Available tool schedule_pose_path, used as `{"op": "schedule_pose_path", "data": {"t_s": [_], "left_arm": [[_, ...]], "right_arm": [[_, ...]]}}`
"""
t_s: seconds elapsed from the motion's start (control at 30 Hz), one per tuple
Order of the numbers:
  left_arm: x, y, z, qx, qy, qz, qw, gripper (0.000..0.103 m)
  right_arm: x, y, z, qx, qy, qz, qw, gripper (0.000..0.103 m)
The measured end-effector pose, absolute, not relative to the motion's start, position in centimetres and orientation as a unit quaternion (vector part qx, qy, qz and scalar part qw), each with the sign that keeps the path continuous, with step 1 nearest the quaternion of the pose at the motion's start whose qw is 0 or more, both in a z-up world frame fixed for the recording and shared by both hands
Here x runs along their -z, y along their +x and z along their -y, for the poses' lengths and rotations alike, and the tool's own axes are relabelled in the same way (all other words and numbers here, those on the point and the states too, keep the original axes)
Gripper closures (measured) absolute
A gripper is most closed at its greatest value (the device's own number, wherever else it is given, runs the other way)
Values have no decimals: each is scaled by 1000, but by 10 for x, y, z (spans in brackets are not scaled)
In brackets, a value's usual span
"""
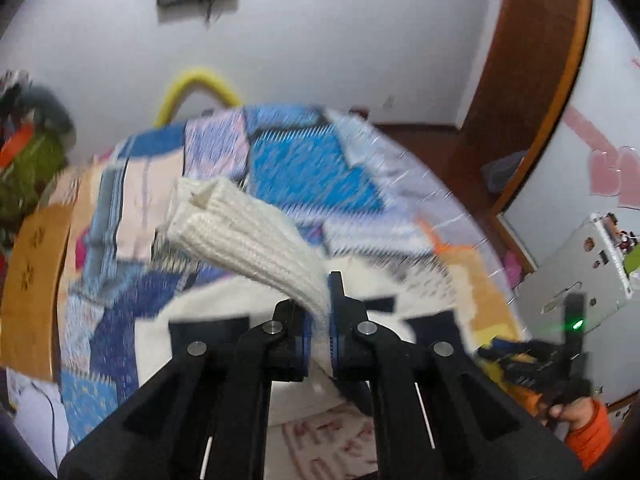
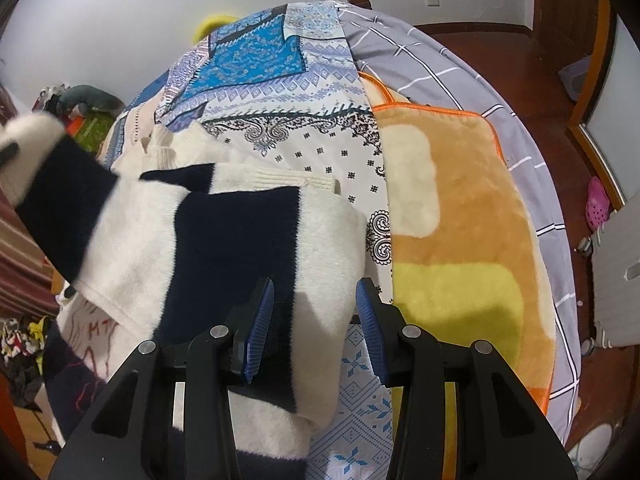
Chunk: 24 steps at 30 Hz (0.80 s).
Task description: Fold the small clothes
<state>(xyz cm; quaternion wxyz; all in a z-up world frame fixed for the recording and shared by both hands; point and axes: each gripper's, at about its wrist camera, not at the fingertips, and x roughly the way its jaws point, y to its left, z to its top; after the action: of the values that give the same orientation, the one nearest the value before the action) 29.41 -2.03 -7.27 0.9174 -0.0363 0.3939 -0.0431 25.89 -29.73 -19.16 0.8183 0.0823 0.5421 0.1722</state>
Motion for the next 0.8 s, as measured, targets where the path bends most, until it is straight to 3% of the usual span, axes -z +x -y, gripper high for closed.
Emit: {"op": "schedule_pose_path", "data": {"t_s": [0.4,0.6,0.8], "left_arm": [[-21,279,37,56,-30,-297,953,97],[-27,273,26,45,-31,-282,958,97],[3,273,3,20,-23,-315,949,97]], "right_arm": [[177,255,301,-182,86,-526,826,64],[175,253,297,-187,85,-527,825,64],[179,252,285,-194,73,-534,820,63]]}}
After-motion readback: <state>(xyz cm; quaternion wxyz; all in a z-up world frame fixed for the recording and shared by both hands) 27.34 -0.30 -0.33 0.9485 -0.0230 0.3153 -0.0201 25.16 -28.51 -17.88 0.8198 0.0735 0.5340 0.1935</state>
